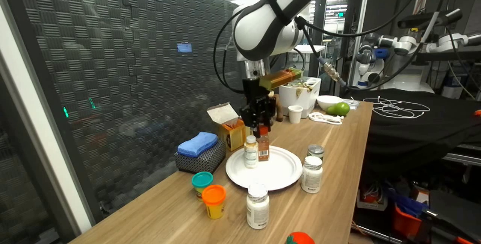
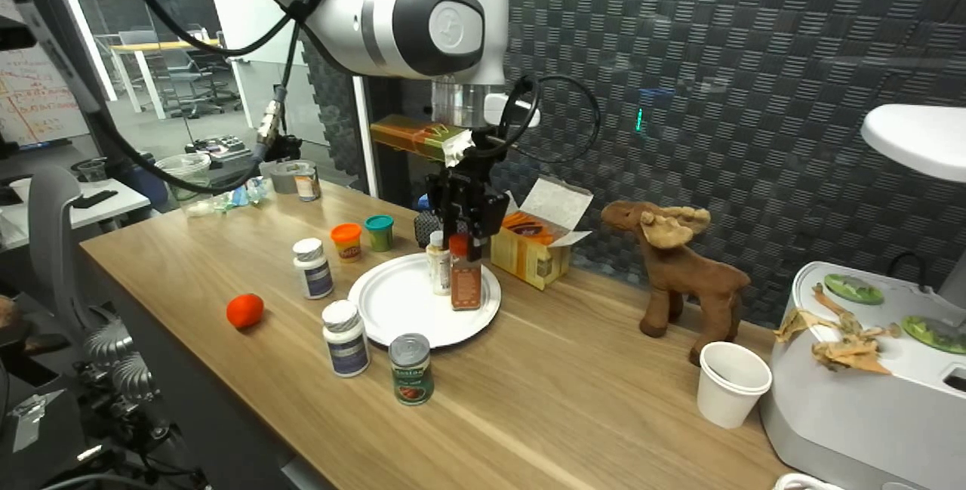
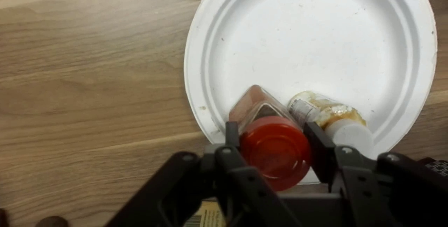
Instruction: Put the bottles on the red object on the plate
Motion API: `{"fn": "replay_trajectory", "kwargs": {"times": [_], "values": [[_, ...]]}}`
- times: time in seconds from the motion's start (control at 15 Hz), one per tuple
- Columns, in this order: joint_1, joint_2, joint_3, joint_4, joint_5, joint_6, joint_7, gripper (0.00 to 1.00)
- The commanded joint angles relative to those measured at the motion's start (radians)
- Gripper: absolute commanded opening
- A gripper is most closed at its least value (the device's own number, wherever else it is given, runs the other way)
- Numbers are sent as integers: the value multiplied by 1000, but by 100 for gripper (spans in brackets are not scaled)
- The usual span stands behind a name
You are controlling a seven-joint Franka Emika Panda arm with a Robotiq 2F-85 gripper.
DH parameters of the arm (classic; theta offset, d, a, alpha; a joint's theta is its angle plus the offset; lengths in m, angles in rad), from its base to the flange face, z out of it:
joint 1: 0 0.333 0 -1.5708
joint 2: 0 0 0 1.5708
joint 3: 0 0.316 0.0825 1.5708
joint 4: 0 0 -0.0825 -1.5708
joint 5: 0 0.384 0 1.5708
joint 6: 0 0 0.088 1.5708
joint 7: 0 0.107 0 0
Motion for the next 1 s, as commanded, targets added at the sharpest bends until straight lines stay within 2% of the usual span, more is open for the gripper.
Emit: {"fn": "replay_trajectory", "kwargs": {"times": [0.0, 0.07, 0.13, 0.33, 0.4, 0.6, 0.93], "values": [[-17, 14, 21, 39, 41, -9, -65, 24], [-15, 11, 20, 35, 37, -5, -69, 74], [-9, 3, 15, 25, 25, 4, -58, 75], [2, -30, 1, -11, 4, 29, -19, 96], [4, -43, -5, -25, 2, 40, -2, 100], [10, -110, -38, -112, -6, 120, 122, 100], [10, -256, -101, -331, -14, 262, 338, 100]]}}
